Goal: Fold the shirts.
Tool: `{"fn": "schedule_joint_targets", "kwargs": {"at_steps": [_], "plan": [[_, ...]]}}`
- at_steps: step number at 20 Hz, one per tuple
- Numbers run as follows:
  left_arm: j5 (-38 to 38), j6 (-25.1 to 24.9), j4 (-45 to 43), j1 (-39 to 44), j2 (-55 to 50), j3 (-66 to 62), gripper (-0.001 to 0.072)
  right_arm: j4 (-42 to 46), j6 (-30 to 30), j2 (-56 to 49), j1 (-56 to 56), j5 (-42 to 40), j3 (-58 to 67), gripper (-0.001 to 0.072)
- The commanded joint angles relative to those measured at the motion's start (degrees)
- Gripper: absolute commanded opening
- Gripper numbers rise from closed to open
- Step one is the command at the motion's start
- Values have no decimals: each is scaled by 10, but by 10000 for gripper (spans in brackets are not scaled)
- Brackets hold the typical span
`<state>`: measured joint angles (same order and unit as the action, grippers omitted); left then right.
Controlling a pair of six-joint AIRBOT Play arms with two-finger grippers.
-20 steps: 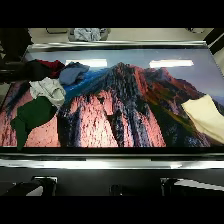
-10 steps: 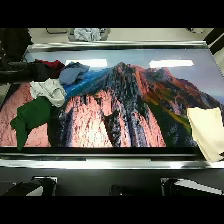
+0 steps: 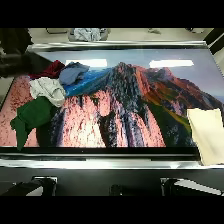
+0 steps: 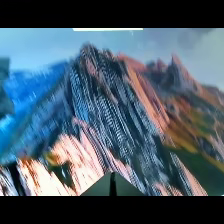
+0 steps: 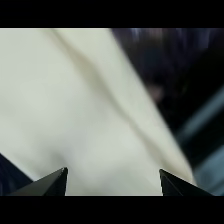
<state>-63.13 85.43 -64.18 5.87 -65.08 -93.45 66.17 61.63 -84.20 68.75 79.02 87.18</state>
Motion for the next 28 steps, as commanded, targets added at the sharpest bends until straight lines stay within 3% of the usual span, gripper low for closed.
{"fn": "schedule_joint_targets", "kwargs": {"at_steps": [1,4,5,7,8,10,12,14,28], "plan": [[13,55,-163,21,-49,-88,20,-154,-56,0,-77,-114,194,708],[-88,87,-330,42,-143,-133,26,-40,-66,0,-268,-32,251,708],[-139,87,-333,42,-170,-133,85,31,-54,-4,-337,16,244,709],[-285,89,-315,42,-220,-114,635,157,-8,-22,-459,99,214,709],[-328,64,-291,42,-227,-73,714,160,-9,-34,-499,139,191,707],[-282,66,-259,42,-192,49,714,140,-9,-50,-547,190,134,703],[-181,108,-231,46,-135,154,713,144,-7,-50,-575,181,92,699],[-117,113,-233,55,-102,197,713,149,-8,-50,-585,160,91,699],[-108,112,-234,56,-102,195,714,156,-8,-50,-587,160,92,699]]}}
